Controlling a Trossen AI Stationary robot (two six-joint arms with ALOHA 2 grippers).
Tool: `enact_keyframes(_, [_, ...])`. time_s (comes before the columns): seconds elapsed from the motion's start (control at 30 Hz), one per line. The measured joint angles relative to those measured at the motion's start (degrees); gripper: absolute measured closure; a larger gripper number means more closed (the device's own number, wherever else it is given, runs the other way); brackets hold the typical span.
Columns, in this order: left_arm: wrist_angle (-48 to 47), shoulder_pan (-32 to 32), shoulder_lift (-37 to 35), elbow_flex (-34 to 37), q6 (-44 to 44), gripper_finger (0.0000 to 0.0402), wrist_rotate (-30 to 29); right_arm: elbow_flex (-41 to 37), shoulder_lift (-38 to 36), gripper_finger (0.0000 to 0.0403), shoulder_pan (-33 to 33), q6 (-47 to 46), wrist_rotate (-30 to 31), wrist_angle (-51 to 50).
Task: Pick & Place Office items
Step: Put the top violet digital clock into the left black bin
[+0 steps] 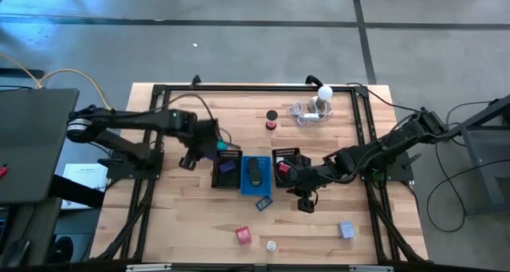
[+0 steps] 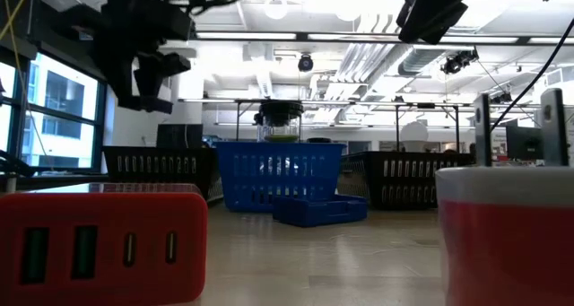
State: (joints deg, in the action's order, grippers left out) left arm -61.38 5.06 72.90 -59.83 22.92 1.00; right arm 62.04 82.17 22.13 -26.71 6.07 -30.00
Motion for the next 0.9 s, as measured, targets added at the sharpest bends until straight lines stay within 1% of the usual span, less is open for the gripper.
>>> enact_keyframes(0.1, [4.2, -4.3, 0.2, 0.0, -2.4, 0.0242, -0.6, 0.0, 0.0, 0.0339, 0.0, 0.8, 0.0, 0.9])
enact_keyframes(0.17, [6.4, -6.1, 0.3, 0.0, -3.6, 0.0242, -0.6, 0.0, 0.0, 0.0339, 0.0, 1.4, 0.0, 1.4])
enact_keyframes(0.33, [10.0, -6.8, 2.3, 0.0, -5.1, 0.0242, -0.7, 0.0, 0.0, 0.0339, 0.0, 2.5, -0.2, 1.7])
enact_keyframes(0.4, [12.4, -6.8, 3.8, 0.0, -5.5, 0.0242, -0.7, 0.0, 0.0, 0.0339, 0.0, 3.0, -0.2, 1.9])
enact_keyframes(0.5, [14.8, -6.0, 7.1, 0.0, -5.9, 0.0242, 1.1, 0.0, 0.0, 0.0339, -0.1, 3.1, -0.2, 1.9])
enact_keyframes(0.7, [15.9, -2.1, 13.4, 0.0, -9.8, 0.0242, 1.7, 0.0, 0.0, 0.0339, -0.1, 3.1, -0.2, 1.7])
enact_keyframes(0.9, [19.6, -0.1, 16.9, 0.0, -11.2, 0.0242, 4.6, 0.0, 0.0, 0.0339, -0.1, 4.5, -0.3, 1.6])
